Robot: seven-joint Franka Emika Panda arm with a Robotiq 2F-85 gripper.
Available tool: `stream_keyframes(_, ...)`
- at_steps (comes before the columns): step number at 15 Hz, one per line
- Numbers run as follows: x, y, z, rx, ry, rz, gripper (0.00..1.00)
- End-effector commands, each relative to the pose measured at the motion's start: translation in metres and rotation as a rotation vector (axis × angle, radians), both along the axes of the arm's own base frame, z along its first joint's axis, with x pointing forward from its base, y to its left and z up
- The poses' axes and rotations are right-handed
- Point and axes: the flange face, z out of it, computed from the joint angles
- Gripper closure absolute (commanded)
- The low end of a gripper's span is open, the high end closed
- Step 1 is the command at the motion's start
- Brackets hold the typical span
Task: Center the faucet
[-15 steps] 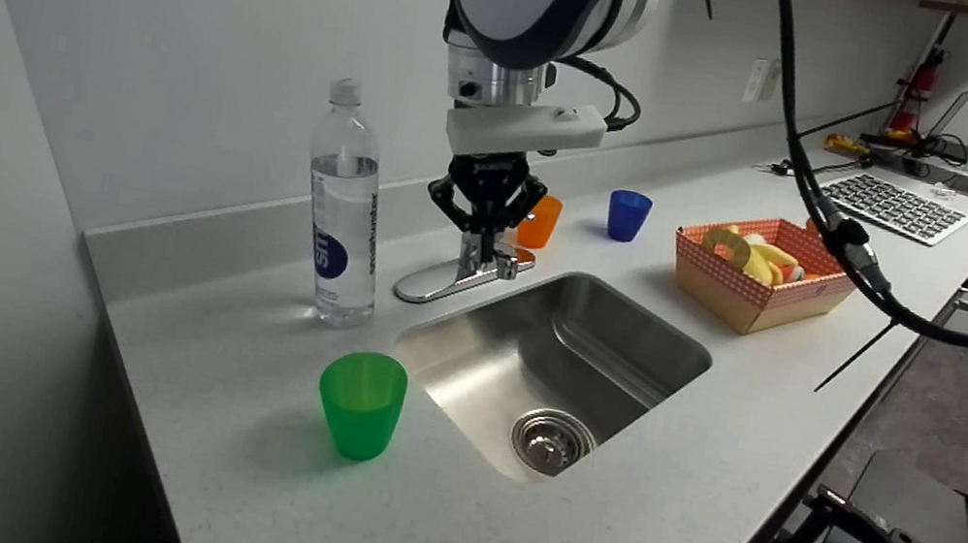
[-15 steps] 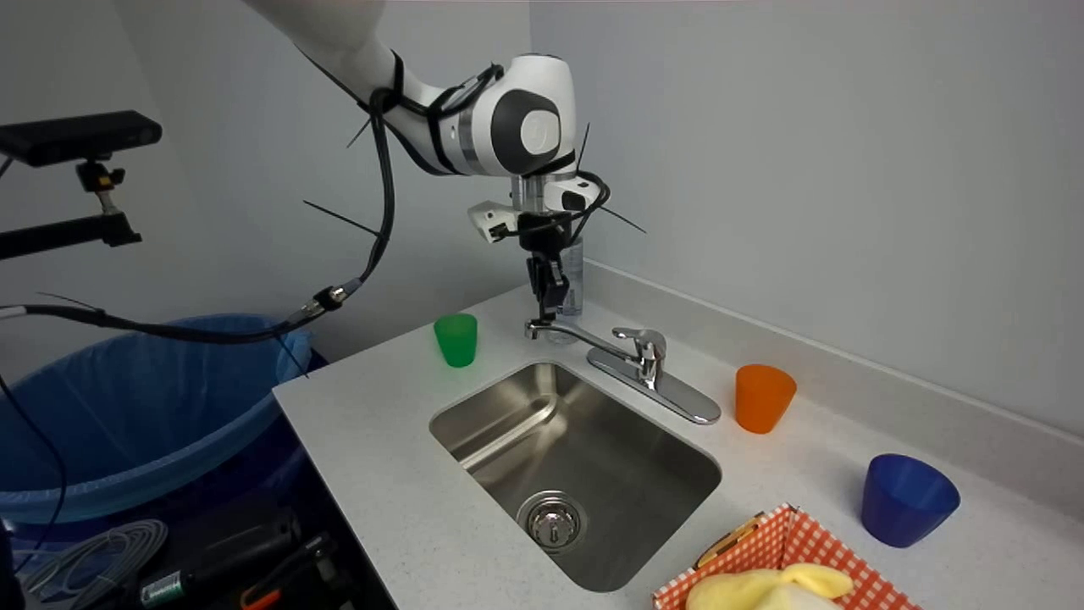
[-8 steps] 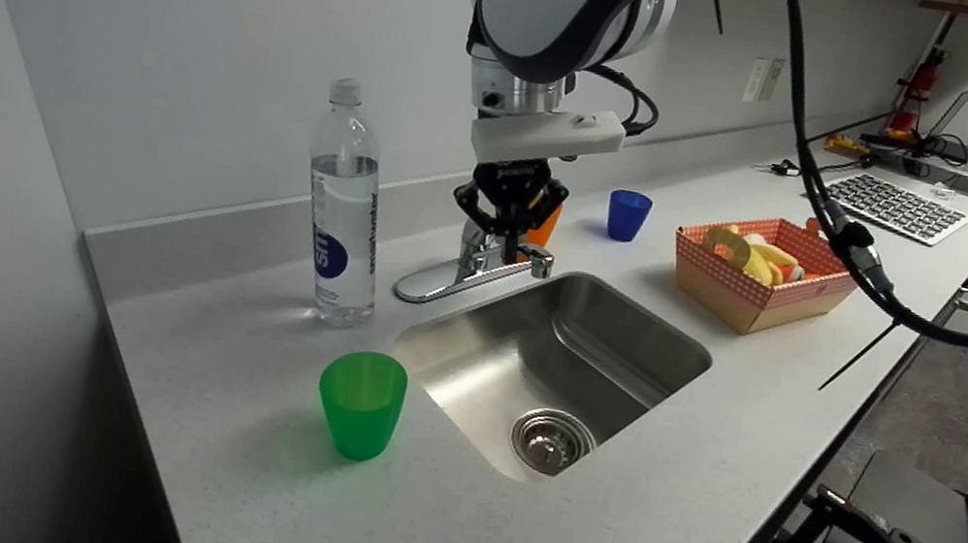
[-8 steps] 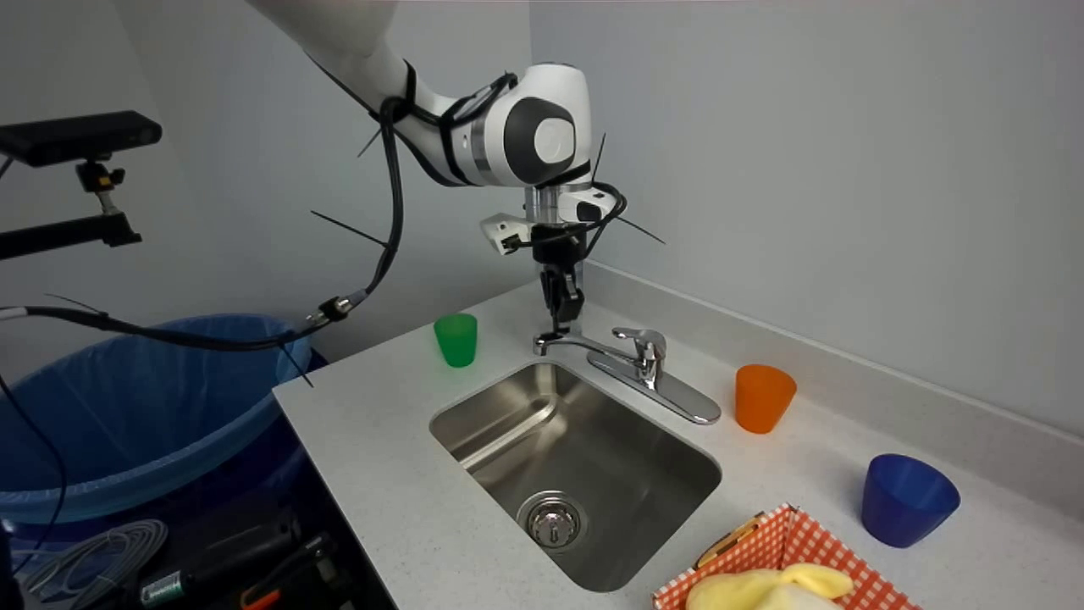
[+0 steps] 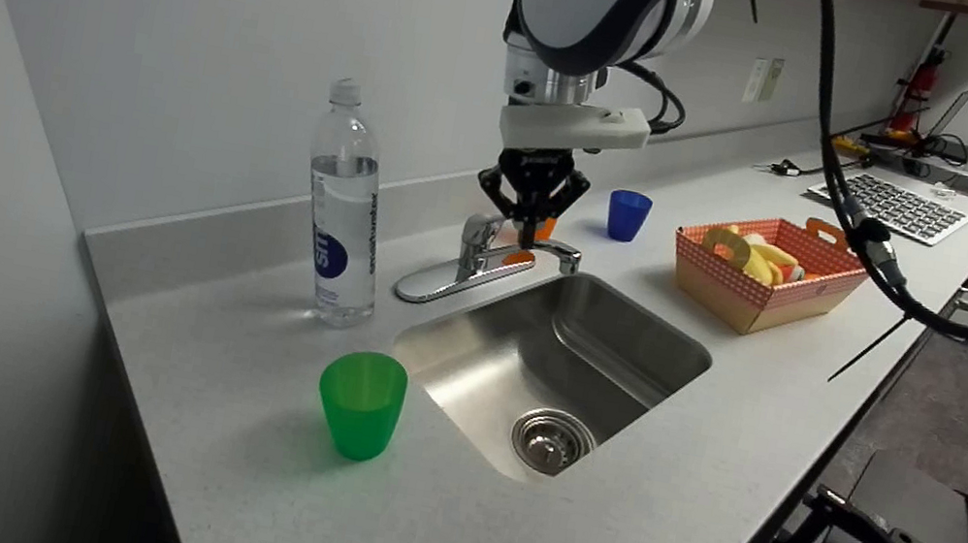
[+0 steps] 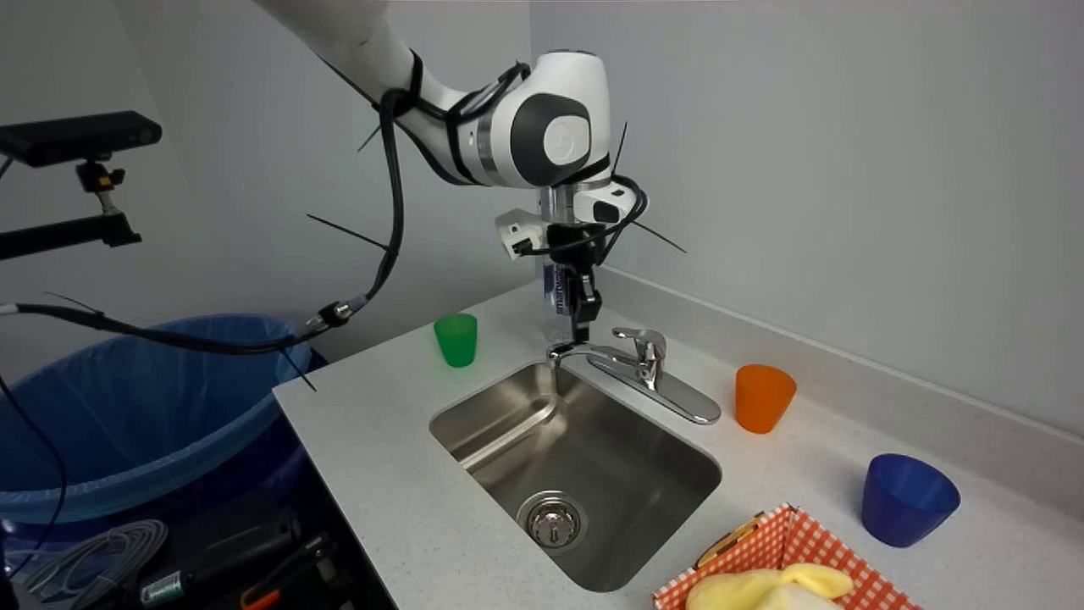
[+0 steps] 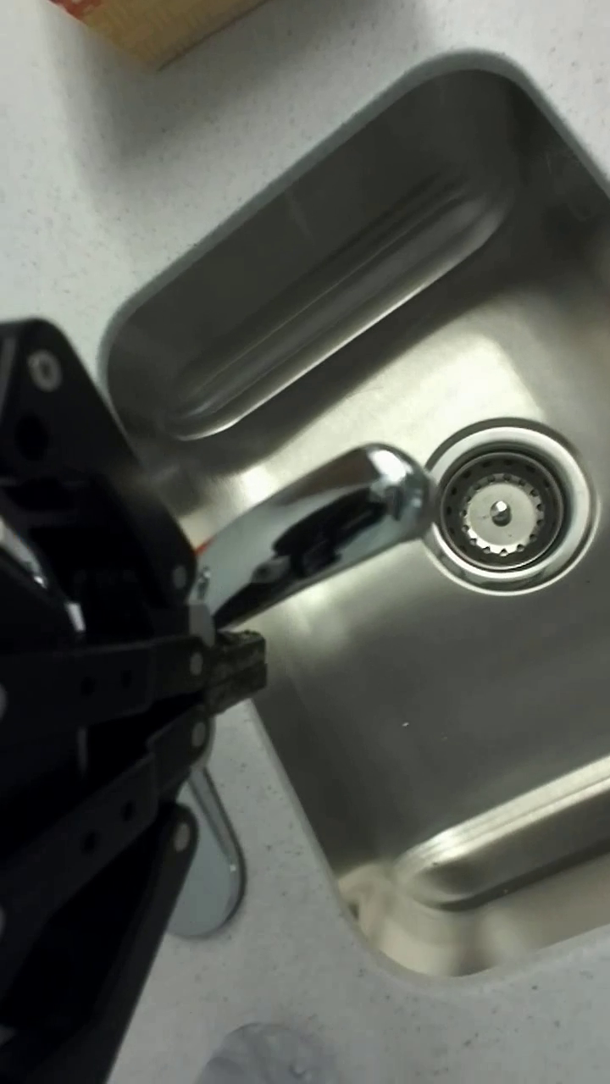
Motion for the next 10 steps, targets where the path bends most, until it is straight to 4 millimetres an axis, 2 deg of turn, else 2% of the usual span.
stream_keyframes(1,-0.008,-0.044,0.037,0.023,-0.144,-0.09,1.0)
stream_keyframes(3,-0.009,-0.064,0.049,0.026,-0.192,-0.126,1.0)
stream_keyframes(5,-0.01,-0.073,0.061,0.039,-0.225,-0.14,1.0)
stream_keyframes(6,-0.011,-0.072,0.067,0.056,-0.237,-0.136,1.0)
stream_keyframes(9,-0.014,-0.053,0.076,0.092,-0.207,-0.053,1.0)
stream_keyframes(10,-0.003,-0.064,0.067,0.063,-0.215,-0.097,0.99)
